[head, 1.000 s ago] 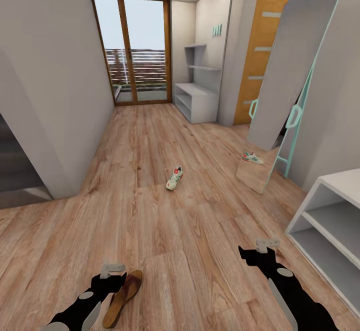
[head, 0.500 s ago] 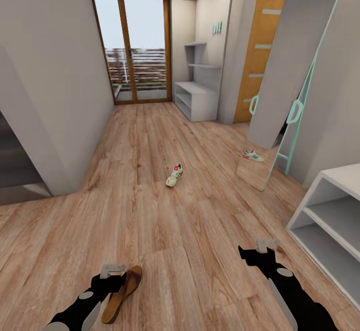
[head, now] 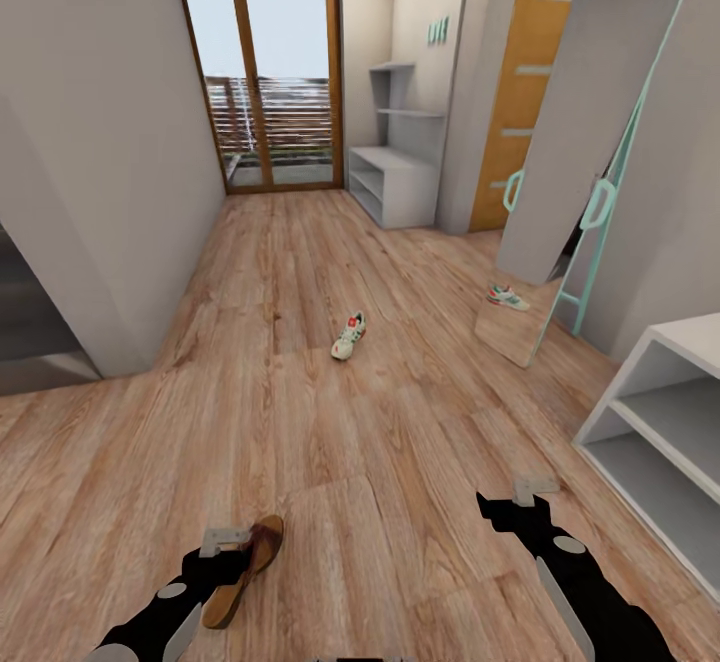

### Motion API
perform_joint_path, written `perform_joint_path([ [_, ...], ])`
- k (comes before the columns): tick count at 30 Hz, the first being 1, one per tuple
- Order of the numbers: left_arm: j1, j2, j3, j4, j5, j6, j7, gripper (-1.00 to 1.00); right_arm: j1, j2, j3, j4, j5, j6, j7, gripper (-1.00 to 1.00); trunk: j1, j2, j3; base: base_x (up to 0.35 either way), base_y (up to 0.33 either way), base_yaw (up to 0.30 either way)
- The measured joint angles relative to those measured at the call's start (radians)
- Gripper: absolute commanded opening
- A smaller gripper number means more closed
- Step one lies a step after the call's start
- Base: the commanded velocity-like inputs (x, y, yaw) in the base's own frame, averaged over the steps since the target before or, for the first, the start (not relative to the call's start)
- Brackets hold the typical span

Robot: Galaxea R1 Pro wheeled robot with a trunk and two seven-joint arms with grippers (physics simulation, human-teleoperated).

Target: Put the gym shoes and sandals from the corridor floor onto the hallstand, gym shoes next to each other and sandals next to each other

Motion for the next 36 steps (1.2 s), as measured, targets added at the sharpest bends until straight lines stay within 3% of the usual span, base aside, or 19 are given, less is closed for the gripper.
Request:
perform_joint_path([
  [36, 0.000, 0.000, 0.000, 0.000, 0.000, -0.001, 0.000, 1.00, 0.000, 0.000, 0.001, 0.002, -0.002, 0.000, 0.000, 1.00, 0.016, -0.008, -0.196, 0.000, 0.000, 0.000],
])
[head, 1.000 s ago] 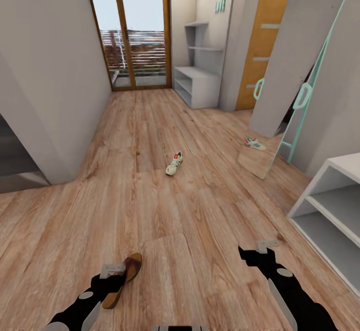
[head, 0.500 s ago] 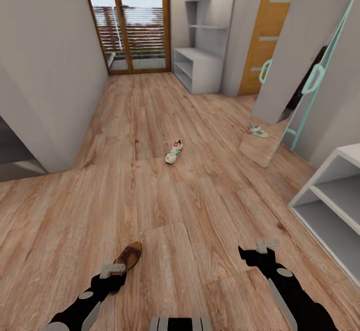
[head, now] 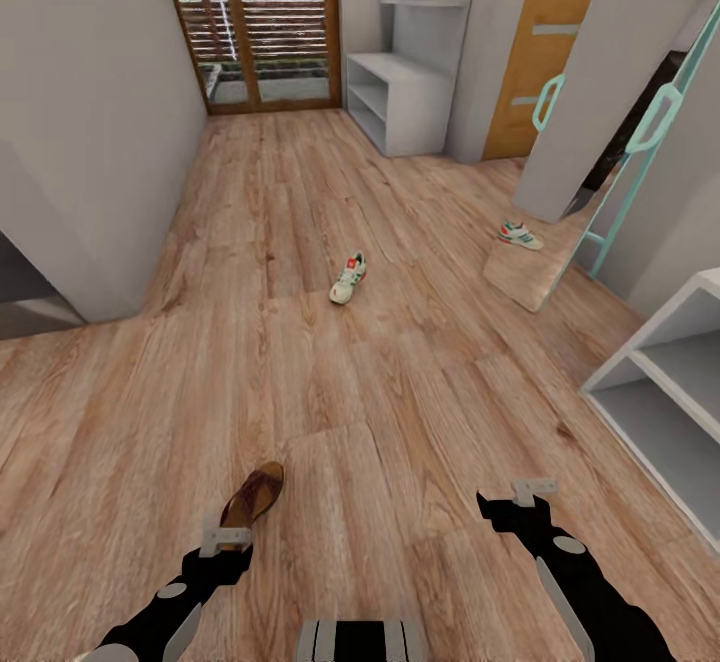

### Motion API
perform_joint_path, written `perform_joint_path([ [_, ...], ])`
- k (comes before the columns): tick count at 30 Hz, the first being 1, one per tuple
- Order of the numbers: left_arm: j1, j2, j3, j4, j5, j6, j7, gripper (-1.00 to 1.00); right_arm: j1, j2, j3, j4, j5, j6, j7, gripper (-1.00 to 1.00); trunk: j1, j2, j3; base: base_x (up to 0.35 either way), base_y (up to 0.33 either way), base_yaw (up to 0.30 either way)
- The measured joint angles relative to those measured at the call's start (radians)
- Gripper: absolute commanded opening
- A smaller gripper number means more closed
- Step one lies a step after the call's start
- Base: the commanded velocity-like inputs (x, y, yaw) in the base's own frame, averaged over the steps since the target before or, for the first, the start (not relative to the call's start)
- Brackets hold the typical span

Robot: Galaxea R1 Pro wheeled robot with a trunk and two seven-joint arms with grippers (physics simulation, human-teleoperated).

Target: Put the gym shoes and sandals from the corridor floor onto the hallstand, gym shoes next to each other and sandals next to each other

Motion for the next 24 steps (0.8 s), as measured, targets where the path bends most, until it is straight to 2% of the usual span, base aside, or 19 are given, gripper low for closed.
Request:
perform_joint_path([
  [2, 0.000, 0.000, 0.000, 0.000, 0.000, 0.000, 0.000, 1.00, 0.000, 0.000, 0.000, 0.000, 0.000, 0.000, 0.000, 1.00, 0.001, 0.000, -0.011, 0.000, 0.000, 0.000],
  [7, 0.000, 0.000, 0.000, 0.000, 0.000, -0.003, 0.000, 1.00, 0.000, 0.000, 0.003, -0.001, 0.001, -0.001, 0.000, 1.00, 0.001, -0.001, -0.019, 0.000, 0.000, 0.000],
  [17, 0.000, 0.000, -0.003, -0.002, -0.003, -0.006, -0.001, 1.00, -0.001, 0.001, 0.002, -0.015, 0.002, -0.001, 0.000, 1.00, 0.001, -0.001, -0.023, 0.000, 0.000, 0.000],
  [21, -0.004, 0.000, -0.006, -0.006, -0.009, -0.007, -0.002, 1.00, -0.010, 0.001, 0.001, -0.076, 0.001, 0.010, 0.000, 1.00, 0.001, -0.001, -0.024, 0.000, 0.000, 0.000],
  [24, -0.007, 0.001, -0.009, -0.023, -0.012, -0.007, -0.002, 1.00, -0.024, 0.001, 0.001, -0.127, 0.000, 0.057, 0.000, 1.00, 0.001, -0.001, -0.024, 0.000, 0.000, 0.000],
])
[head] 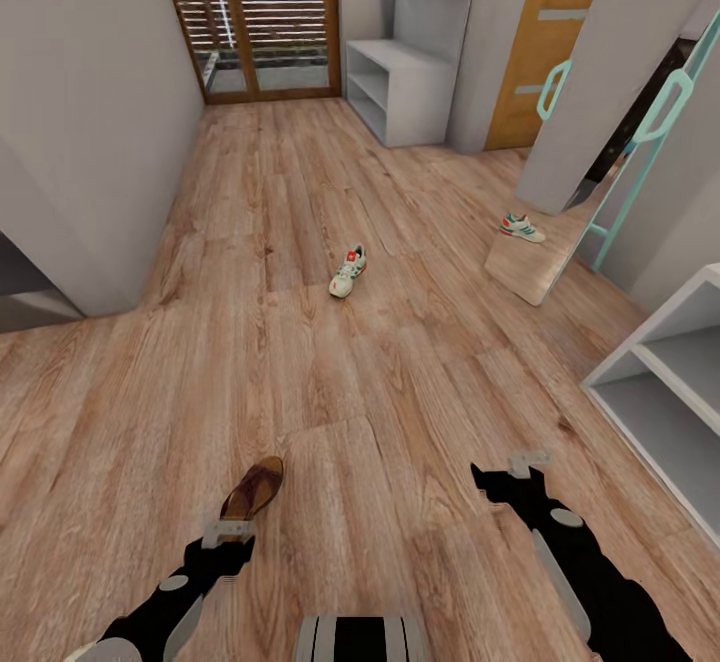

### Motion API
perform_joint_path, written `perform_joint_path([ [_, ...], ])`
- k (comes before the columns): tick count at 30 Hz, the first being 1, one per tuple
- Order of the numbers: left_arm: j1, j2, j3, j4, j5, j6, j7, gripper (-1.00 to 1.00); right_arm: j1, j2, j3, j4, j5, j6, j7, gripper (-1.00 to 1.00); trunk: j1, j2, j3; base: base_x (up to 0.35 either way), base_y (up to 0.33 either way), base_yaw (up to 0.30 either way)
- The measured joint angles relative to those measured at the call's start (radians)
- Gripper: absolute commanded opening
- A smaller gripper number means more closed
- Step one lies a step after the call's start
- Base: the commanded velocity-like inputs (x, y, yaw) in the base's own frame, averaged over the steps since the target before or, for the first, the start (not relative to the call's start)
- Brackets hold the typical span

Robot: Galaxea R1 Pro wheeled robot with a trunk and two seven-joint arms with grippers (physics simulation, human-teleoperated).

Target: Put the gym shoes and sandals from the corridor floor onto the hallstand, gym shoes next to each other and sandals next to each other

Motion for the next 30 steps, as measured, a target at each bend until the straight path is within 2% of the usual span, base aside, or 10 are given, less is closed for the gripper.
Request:
perform_joint_path([
  [4, -0.004, 0.004, -0.003, -0.037, -0.003, 0.002, 0.000, 1.00, -0.016, 0.000, -0.003, -0.070, -0.003, 0.102, 0.001, 1.00, 0.000, 0.000, 0.000, 0.000, 0.000, 0.000],
  [11, -0.007, 0.024, -0.004, -0.052, -0.011, 0.005, 0.000, 1.00, -0.022, -0.001, -0.004, -0.116, -0.007, 0.160, 0.002, 1.00, 0.000, 0.000, 0.000, 0.000, 0.000, 0.000],
  [17, -0.007, 0.030, -0.004, -0.054, -0.035, 0.005, -0.001, 1.00, -0.023, -0.003, -0.001, -0.122, -0.007, 0.167, 0.002, 1.00, 0.000, 0.000, 0.000, 0.000, 0.000, 0.000],
  [18, -0.005, 0.031, -0.005, -0.056, -0.060, 0.005, 0.000, 1.00, -0.023, -0.003, 0.001, -0.123, -0.007, 0.169, 0.002, 1.00, 0.000, 0.000, 0.000, 0.000, 0.000, 0.000],
  [21, -0.004, 0.032, -0.004, -0.056, -0.085, 0.006, 0.000, 1.00, -0.023, -0.003, 0.001, -0.123, -0.006, 0.170, 0.002, 1.00, 0.000, 0.000, 0.000, 0.000, 0.000, 0.000],
  [30, -0.004, 0.031, -0.003, -0.055, -0.108, 0.006, 0.000, 1.00, -0.023, -0.003, 0.003, -0.123, -0.006, 0.171, 0.002, 1.00, 0.000, 0.000, 0.000, 0.081, 0.065, 0.000],
])
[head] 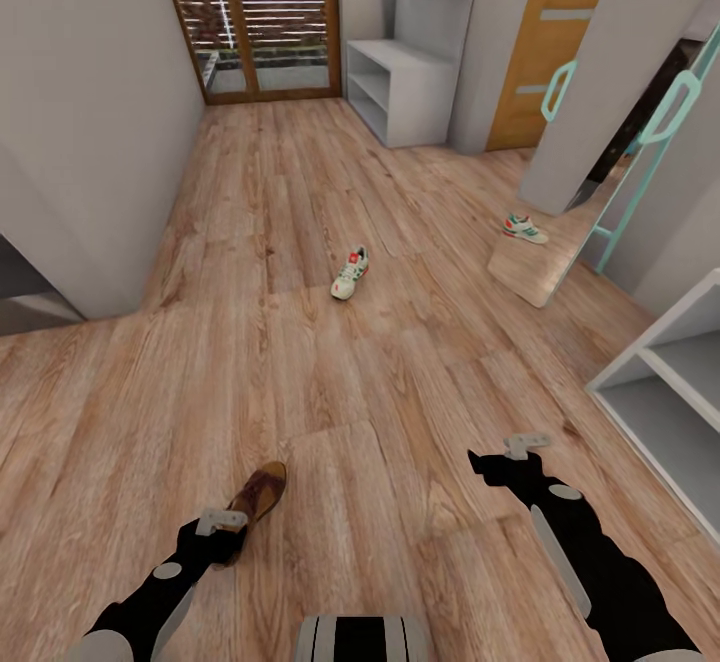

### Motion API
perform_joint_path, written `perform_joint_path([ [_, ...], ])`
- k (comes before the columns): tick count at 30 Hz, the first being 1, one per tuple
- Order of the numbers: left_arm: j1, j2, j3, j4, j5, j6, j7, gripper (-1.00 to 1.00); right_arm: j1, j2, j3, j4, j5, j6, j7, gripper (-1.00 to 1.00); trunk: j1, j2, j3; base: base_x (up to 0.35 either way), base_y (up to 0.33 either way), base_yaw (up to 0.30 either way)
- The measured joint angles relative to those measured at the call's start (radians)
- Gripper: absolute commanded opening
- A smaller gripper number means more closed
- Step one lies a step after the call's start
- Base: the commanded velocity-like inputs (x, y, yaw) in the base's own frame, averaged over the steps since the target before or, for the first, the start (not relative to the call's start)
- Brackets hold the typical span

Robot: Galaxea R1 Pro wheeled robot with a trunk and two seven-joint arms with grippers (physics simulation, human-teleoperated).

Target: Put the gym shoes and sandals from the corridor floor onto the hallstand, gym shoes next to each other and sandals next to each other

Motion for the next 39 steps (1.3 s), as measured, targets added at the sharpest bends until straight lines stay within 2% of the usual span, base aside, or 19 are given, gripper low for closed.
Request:
perform_joint_path([
  [39, 0.004, -0.004, 0.000, 0.000, 0.005, -0.005, -0.001, 1.00, 0.000, 0.002, -0.001, -0.003, 0.000, 0.002, -0.002, 1.00, 0.000, 0.000, 0.000, 0.031, 0.011, 0.000],
])
